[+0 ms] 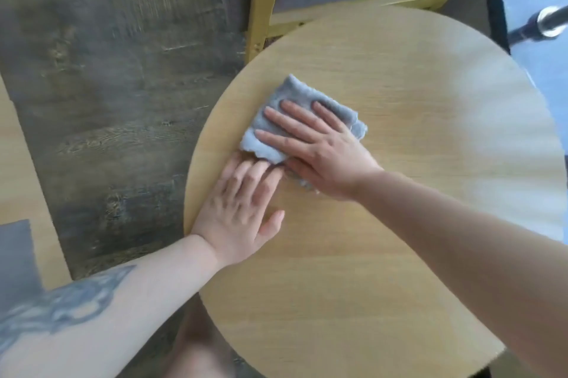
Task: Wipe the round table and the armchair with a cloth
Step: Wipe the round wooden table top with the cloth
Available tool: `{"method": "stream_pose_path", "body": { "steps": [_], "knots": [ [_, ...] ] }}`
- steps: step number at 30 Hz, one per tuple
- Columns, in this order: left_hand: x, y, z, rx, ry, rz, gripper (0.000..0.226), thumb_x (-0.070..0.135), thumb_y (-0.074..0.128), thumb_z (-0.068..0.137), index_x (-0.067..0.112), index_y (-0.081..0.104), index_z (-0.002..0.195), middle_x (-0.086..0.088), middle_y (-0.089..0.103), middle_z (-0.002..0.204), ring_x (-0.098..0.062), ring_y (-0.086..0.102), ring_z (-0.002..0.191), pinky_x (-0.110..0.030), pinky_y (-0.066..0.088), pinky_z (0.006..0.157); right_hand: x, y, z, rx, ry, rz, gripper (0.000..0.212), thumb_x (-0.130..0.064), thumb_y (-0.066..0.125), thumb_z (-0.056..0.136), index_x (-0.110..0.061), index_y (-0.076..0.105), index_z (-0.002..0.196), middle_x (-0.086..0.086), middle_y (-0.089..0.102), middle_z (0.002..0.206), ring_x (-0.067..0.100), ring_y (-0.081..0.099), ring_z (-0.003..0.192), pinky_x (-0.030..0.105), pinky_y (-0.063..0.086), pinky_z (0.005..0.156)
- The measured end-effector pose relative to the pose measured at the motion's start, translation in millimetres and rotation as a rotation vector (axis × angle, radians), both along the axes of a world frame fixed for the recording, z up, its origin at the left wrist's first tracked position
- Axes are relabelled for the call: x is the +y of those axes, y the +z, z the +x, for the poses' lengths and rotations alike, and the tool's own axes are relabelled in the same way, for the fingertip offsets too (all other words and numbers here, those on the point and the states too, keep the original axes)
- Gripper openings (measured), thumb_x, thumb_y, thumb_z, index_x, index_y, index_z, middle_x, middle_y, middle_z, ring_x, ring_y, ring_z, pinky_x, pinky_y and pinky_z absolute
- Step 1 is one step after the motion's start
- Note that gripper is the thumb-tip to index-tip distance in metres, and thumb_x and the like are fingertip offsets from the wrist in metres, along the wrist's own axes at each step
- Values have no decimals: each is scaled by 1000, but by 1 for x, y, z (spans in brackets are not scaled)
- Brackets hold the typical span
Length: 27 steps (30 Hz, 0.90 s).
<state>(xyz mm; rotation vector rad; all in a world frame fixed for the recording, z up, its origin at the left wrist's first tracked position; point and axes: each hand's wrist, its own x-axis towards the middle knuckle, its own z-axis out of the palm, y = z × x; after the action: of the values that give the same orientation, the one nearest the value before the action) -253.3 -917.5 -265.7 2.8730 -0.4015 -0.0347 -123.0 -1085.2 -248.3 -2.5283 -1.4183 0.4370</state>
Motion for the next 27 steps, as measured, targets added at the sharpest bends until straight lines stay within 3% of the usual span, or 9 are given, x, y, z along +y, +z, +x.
{"method": "stream_pose_path", "body": {
  "steps": [5, 10, 14, 15, 19, 20, 22, 25, 27],
  "knots": [
    [11, 7, 15, 147, 63, 34, 68, 42, 40, 94, 8, 28, 152, -10, 31, 155, -27, 26, 145, -48, 17, 120, -5, -2, 39, -27, -829, -92, 54, -36, 37, 98, -37, 24, 150, -5, 14, 161, 18, 6, 148, 42, 2, 120],
    [9, 6, 16, 130, 105, -10, 66, 40, 43, 93, 5, 35, 149, -14, 39, 150, -29, 31, 141, -49, 20, 119, 33, 5, 63, -25, 216, -98, 52, -35, 34, 100, -39, 20, 150, -6, 16, 160, 19, 8, 149, 35, -4, 118],
    [11, 6, 16, 149, 83, 12, 67, 40, 39, 95, 5, 30, 150, -13, 33, 153, -29, 26, 144, -50, 18, 120, 7, 1, 82, -3, -893, -85, 54, -27, 36, 98, -36, 24, 150, -3, 13, 161, 20, 5, 149, 42, -1, 120],
    [10, 6, 16, 149, 81, 19, 67, 40, 39, 95, 5, 29, 150, -13, 32, 153, -29, 27, 144, -50, 18, 119, 10, 5, 62, -45, -945, -94, 53, -30, 33, 98, -36, 25, 150, -2, 14, 161, 20, 6, 149, 45, 4, 120],
    [11, 4, 17, 124, 94, 18, 66, 41, 42, 92, 5, 36, 147, -13, 39, 149, -29, 34, 139, -50, 22, 118, 42, 2, 33, -24, 71, -10, 49, -34, 39, 98, -34, 34, 147, -1, 28, 157, 22, 20, 146, 43, 8, 119],
    [13, 3, 18, 118, 92, 20, 66, 41, 41, 93, 5, 36, 147, -14, 38, 149, -29, 33, 140, -51, 22, 117, 43, 1, 49, -53, 147, -20, 48, -33, 38, 100, -35, 32, 147, -3, 27, 157, 20, 19, 147, 41, 7, 119],
    [17, 2, 19, 118, 80, 22, 67, 41, 38, 94, 4, 32, 149, -14, 33, 152, -30, 29, 142, -52, 21, 117, 25, -4, 75, -96, -271, -28, 48, -31, 37, 101, -34, 31, 148, -4, 24, 158, 17, 15, 147, 41, 8, 120],
    [16, 2, 19, 127, 78, 27, 68, 42, 35, 95, 3, 28, 150, -14, 29, 153, -30, 25, 144, -53, 19, 117, -11, -6, 63, -81, -1366, -84, 52, -32, 28, 101, -35, 18, 152, -6, 9, 161, 14, 3, 148, 45, 6, 119],
    [12, 2, 17, 115, 80, 32, 67, 41, 35, 95, 3, 29, 150, -14, 30, 153, -30, 25, 144, -53, 19, 118, 6, -1, 30, -33, -1411, -132, 54, -34, 27, 101, -34, 13, 153, -5, 4, 162, 15, -2, 148, 45, 2, 120]
  ]
}}
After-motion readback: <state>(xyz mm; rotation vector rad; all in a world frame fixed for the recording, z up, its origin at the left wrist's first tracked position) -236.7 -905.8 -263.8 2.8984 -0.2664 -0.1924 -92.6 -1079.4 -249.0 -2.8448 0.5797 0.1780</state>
